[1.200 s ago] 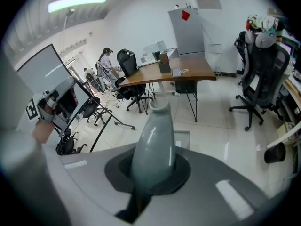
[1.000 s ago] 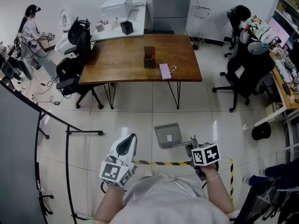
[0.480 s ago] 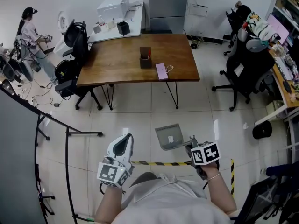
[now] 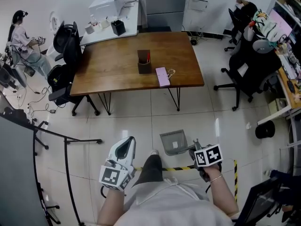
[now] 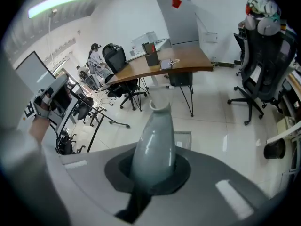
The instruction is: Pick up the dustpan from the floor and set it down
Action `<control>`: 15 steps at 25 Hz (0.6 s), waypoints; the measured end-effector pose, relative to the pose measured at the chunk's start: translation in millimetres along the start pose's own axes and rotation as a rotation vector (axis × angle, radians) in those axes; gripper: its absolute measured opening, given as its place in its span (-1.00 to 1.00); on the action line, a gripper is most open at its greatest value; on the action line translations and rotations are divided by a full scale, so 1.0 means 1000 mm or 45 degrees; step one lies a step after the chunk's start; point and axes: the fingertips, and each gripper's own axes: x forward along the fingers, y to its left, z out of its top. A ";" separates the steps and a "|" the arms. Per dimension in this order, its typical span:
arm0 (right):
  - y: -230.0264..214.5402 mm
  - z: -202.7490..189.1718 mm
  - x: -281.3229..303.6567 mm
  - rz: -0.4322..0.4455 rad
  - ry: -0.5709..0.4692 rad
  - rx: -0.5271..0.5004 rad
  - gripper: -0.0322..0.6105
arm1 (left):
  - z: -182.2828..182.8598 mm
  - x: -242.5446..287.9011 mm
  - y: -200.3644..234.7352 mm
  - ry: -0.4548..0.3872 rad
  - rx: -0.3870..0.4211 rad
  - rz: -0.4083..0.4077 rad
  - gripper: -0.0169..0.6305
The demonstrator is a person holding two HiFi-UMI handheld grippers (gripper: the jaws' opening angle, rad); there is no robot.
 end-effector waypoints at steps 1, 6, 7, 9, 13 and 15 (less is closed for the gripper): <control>-0.003 0.010 0.006 -0.006 0.010 0.010 -0.90 | 0.003 0.013 0.010 -0.003 -0.007 -0.013 -0.90; -0.027 0.061 0.037 -0.039 0.022 0.106 -0.90 | 0.027 0.078 0.054 -0.034 0.003 -0.135 -0.90; -0.034 0.070 0.046 -0.047 0.016 0.115 -0.90 | 0.030 0.090 0.062 -0.038 0.007 -0.154 -0.90; -0.047 0.084 0.066 -0.065 0.005 0.119 -0.90 | 0.031 0.110 0.078 -0.030 -0.003 -0.162 -0.90; -0.069 0.105 0.102 -0.079 -0.004 0.147 -0.90 | 0.020 0.139 0.097 0.040 -0.043 -0.148 -0.90; -0.079 0.120 0.120 -0.081 -0.011 0.162 -0.89 | 0.014 0.151 0.105 0.071 -0.036 -0.139 -0.91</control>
